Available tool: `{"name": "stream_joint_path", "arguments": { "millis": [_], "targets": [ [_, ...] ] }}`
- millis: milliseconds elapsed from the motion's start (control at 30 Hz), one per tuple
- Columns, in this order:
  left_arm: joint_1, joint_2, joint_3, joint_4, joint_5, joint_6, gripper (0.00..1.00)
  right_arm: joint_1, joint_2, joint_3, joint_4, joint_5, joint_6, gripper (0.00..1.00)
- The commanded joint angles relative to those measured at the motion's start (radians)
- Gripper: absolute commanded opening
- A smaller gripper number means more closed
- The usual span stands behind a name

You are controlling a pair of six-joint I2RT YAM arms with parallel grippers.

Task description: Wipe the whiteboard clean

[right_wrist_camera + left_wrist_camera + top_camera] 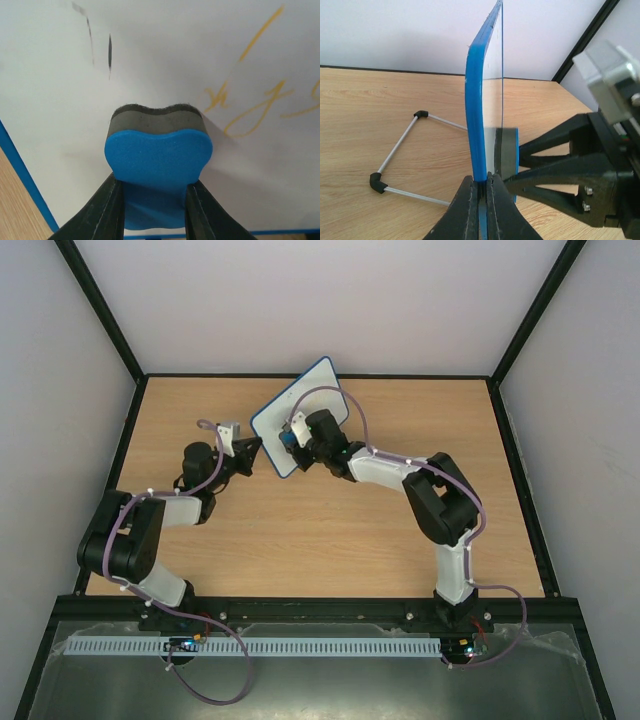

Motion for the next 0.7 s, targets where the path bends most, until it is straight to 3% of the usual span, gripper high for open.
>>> {"name": "stream_joint_path", "arguments": {
  "millis": [0,667],
  "targets": [
    [-0.014,0.029,0.004,-0.057,0.089,0.013,0.03,0.008,0.057,-0.038,-0.007,-0.012,0.004,0.02],
    [-0.013,0.040,0.009,-0.052,0.102,0.006,0.03,-0.055,0.064,0.254,-0.091,-0.050,0.005,0.02]
  ]
}}
